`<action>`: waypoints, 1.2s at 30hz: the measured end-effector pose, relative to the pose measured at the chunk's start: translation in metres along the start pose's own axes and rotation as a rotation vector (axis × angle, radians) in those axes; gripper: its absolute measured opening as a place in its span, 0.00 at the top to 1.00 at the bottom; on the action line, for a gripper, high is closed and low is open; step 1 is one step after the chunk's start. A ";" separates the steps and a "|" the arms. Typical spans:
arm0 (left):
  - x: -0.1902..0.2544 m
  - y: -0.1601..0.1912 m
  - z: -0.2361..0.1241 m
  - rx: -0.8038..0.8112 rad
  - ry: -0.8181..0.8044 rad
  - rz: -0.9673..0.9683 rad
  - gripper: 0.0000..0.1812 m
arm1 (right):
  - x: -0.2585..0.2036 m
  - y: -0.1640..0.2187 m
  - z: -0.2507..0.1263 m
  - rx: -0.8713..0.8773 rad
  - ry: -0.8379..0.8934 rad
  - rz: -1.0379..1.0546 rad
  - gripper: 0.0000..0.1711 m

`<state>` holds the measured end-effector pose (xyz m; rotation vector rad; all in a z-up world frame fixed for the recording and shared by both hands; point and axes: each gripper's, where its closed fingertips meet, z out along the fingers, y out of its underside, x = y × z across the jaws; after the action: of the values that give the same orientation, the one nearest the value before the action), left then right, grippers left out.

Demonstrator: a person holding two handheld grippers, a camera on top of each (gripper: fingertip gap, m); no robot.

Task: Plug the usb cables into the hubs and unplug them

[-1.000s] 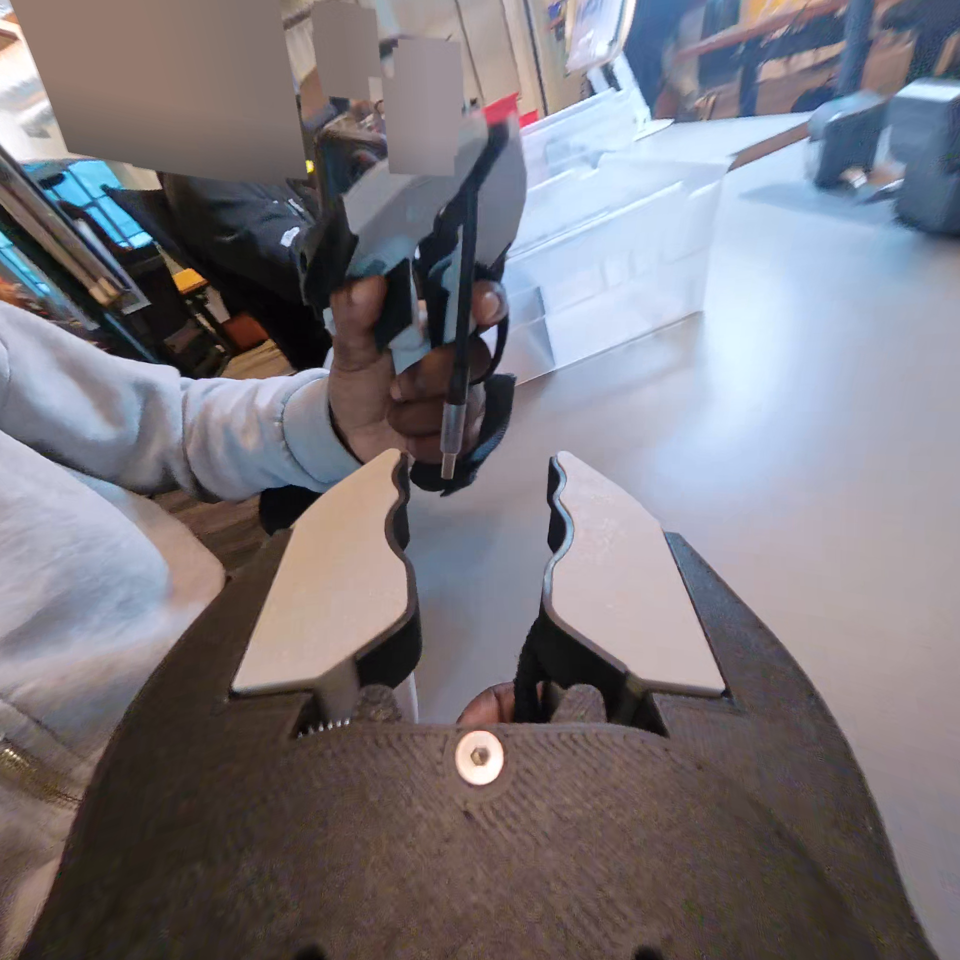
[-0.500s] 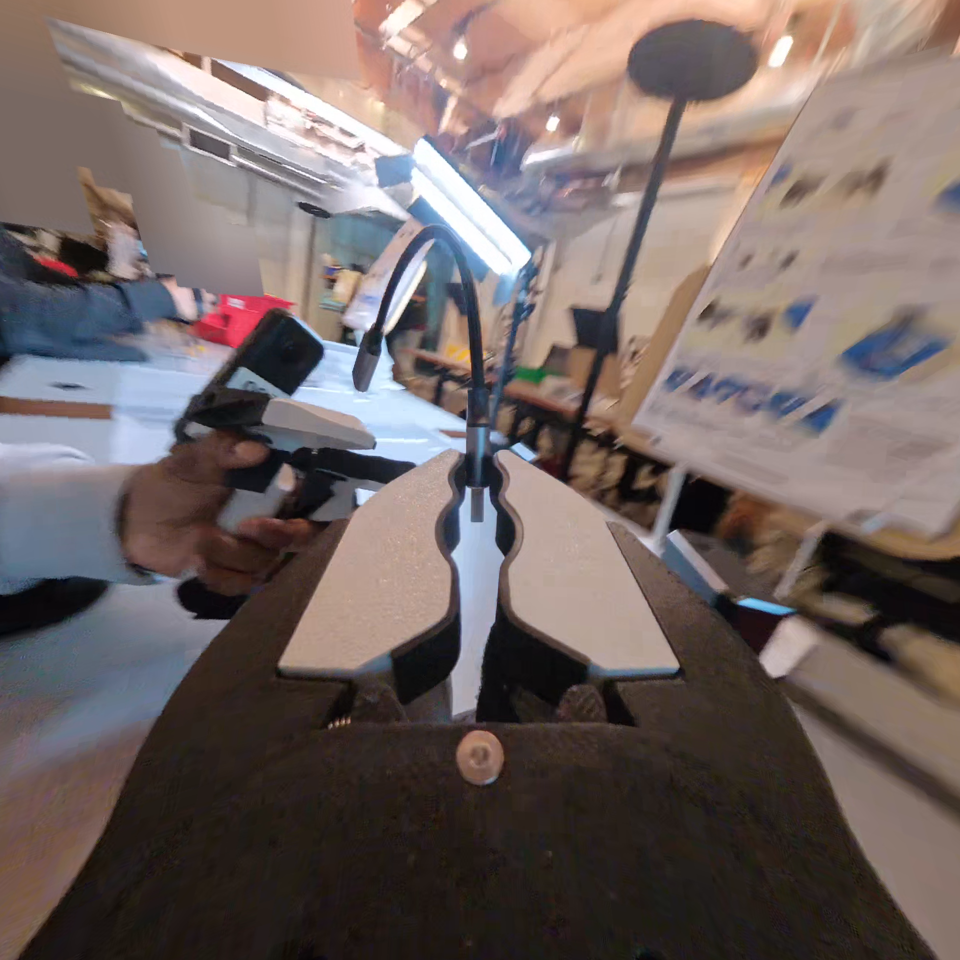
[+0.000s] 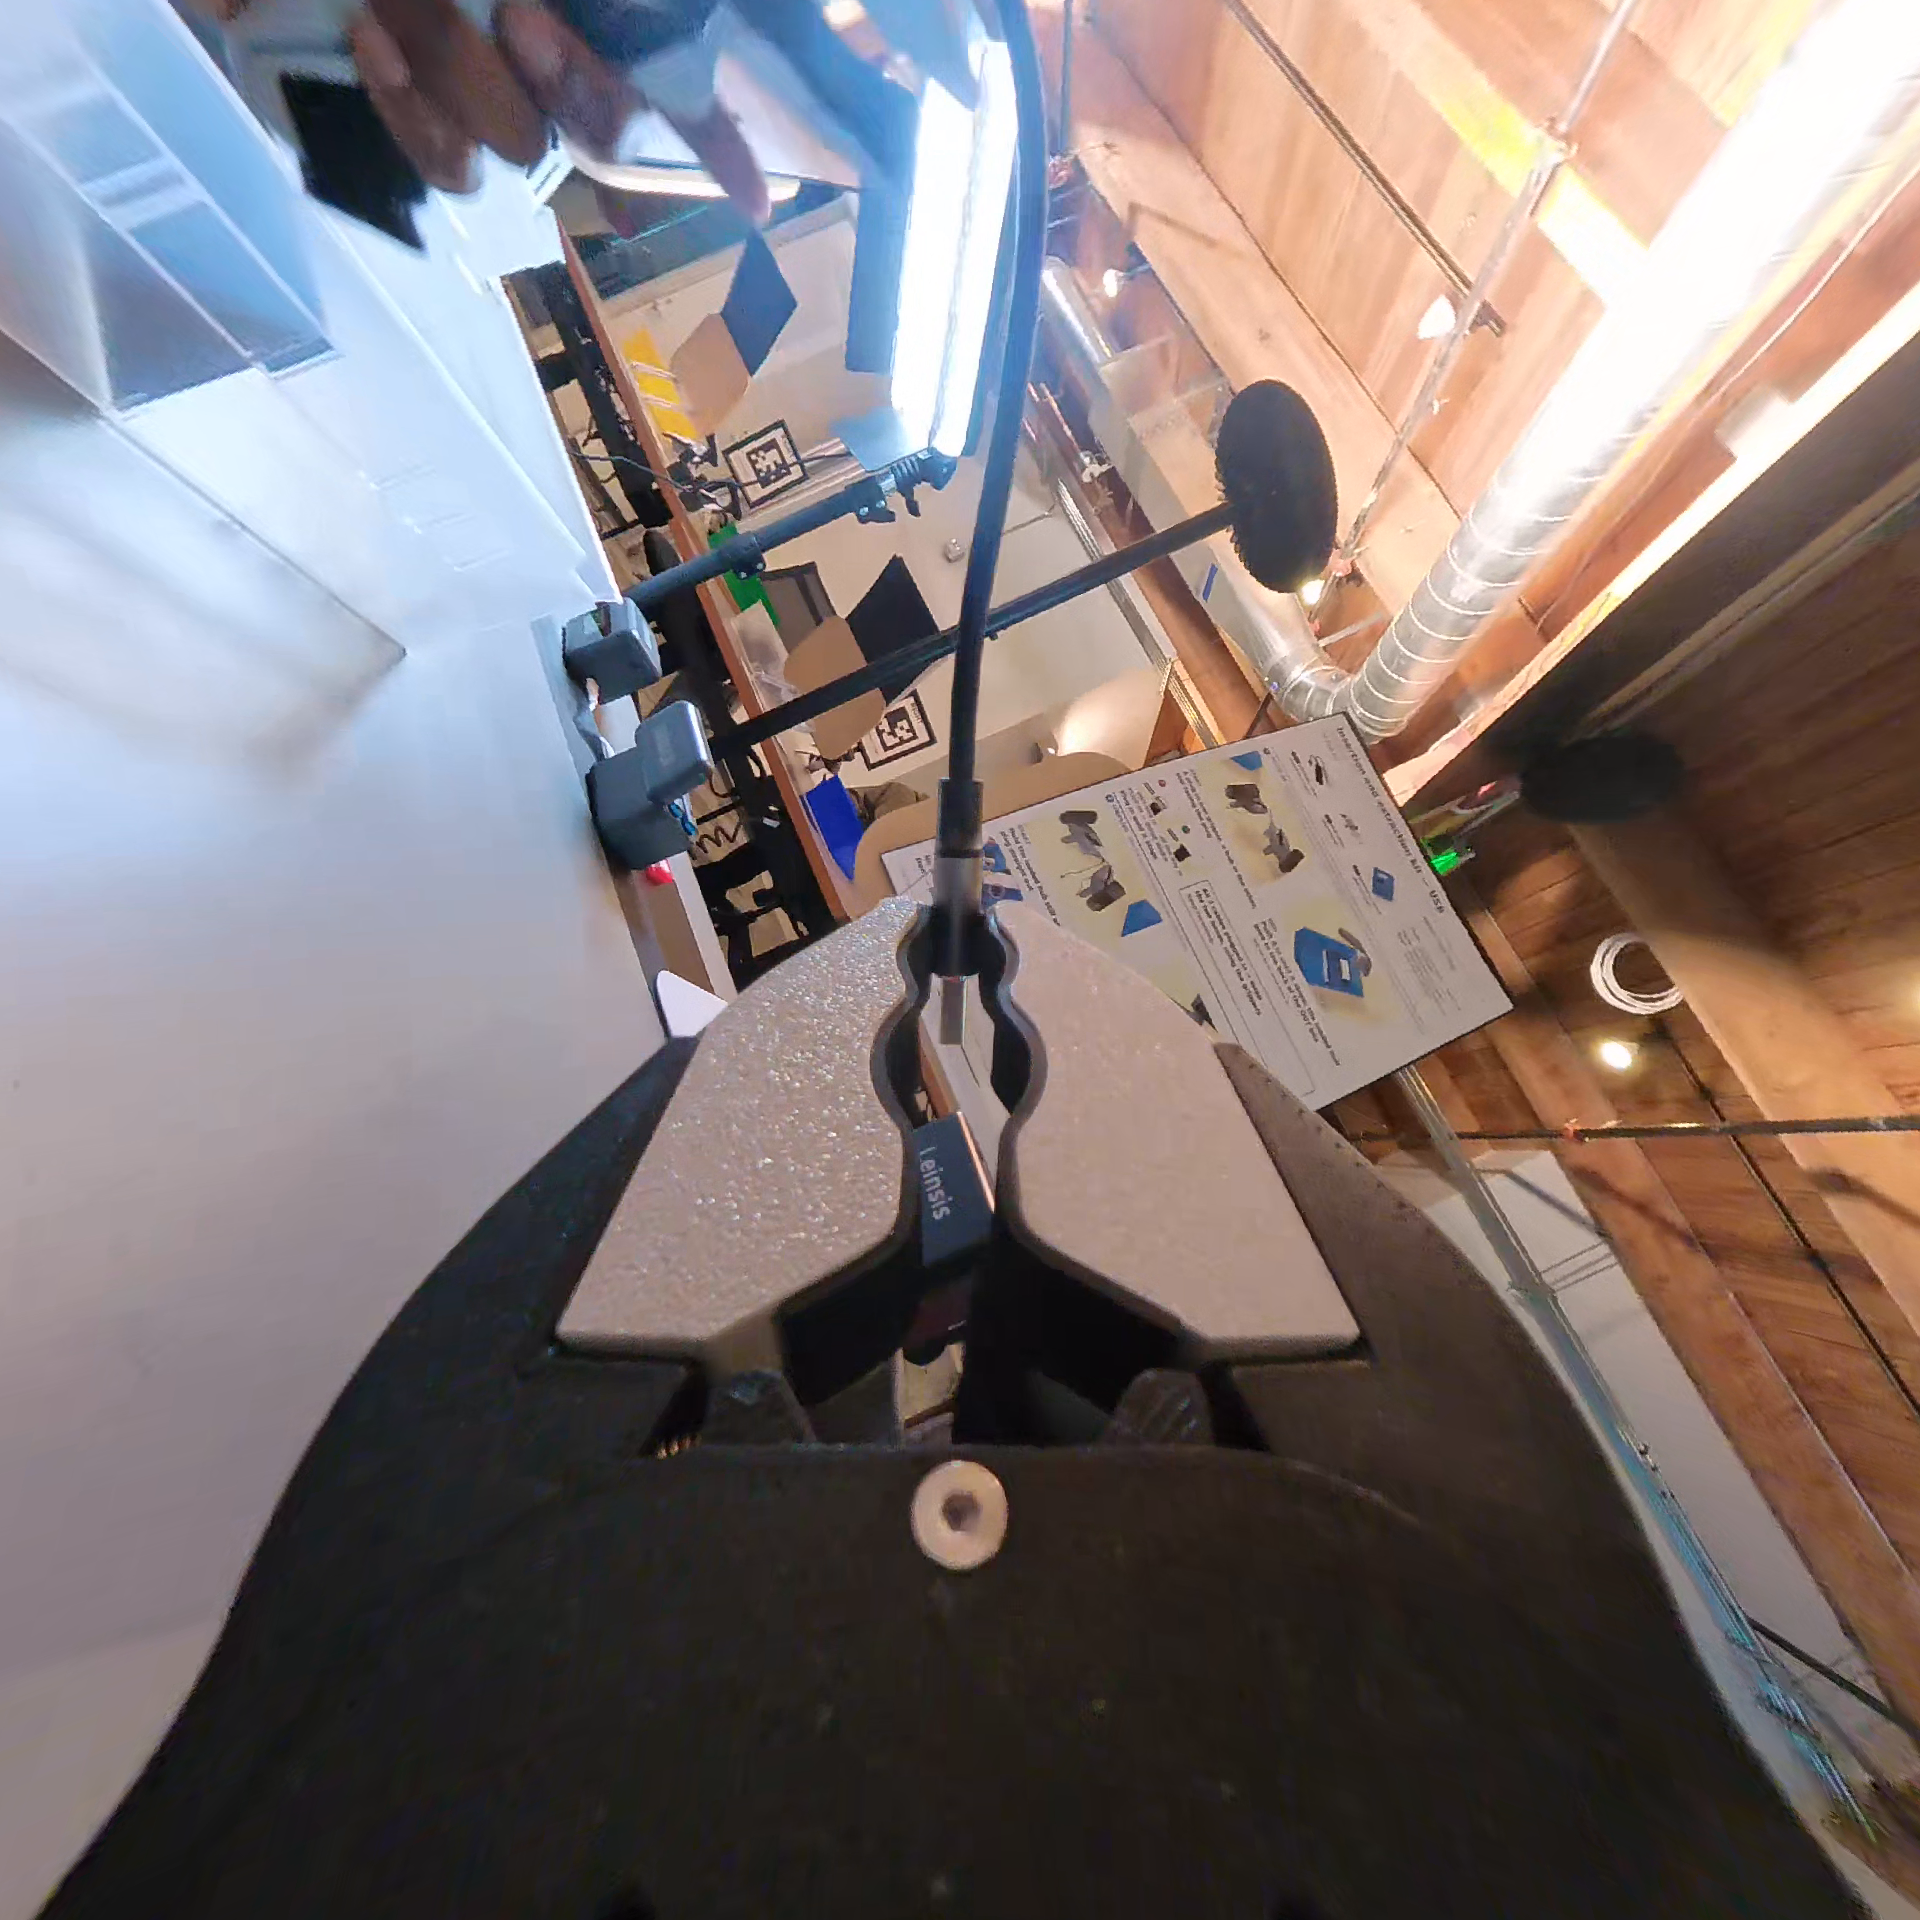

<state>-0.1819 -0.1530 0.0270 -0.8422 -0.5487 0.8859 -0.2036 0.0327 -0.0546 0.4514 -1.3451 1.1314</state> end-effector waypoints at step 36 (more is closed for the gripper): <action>0.133 0.151 -0.029 -0.709 0.603 0.319 0.96 | -0.040 -0.045 -0.014 0.278 -0.715 1.141 0.76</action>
<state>-0.1571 0.0019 -0.1029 -1.8053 -0.1813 0.6637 -0.1524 0.0093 -0.0794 0.2667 -2.1834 2.2446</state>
